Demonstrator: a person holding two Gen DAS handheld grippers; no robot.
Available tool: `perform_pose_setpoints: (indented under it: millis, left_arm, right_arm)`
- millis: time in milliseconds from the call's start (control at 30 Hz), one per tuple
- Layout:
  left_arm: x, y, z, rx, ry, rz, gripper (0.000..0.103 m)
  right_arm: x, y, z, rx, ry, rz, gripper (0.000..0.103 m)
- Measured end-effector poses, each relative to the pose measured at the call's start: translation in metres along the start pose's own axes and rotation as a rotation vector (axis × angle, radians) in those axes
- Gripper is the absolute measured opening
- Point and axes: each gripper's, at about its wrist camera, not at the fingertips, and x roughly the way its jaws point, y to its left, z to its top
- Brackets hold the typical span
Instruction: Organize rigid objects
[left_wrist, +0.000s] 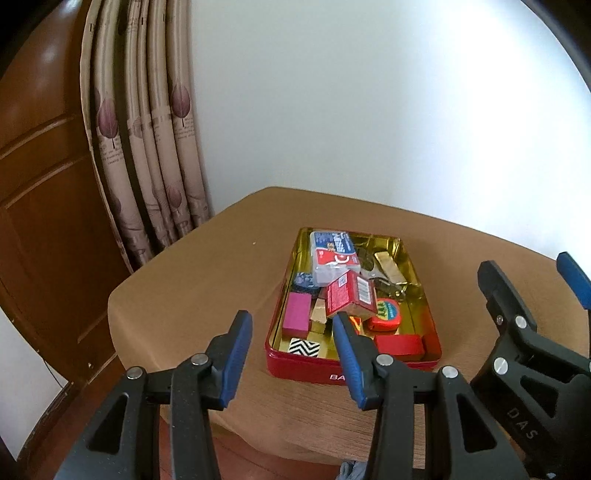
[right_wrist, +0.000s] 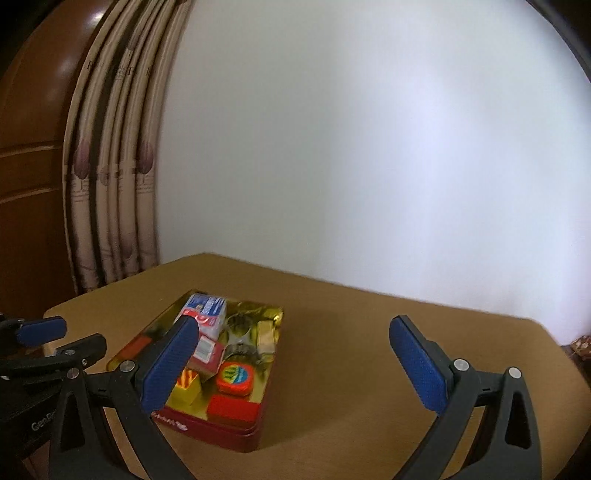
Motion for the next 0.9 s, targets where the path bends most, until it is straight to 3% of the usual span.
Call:
perform_pose_setpoints:
  millis: [633, 900]
  left_arm:
    - [-0.005, 0.001, 0.0, 0.003, -0.009, -0.025, 0.051]
    - [-0.016, 0.006, 0.004, 0.001, -0.067, 0.0, 0.053]
  right_arm:
    - [-0.016, -0.002, 0.007, 0.017, -0.021, 0.012, 0.102]
    - [-0.02, 0.0, 0.009, 0.009, -0.032, 0.001, 0.102]
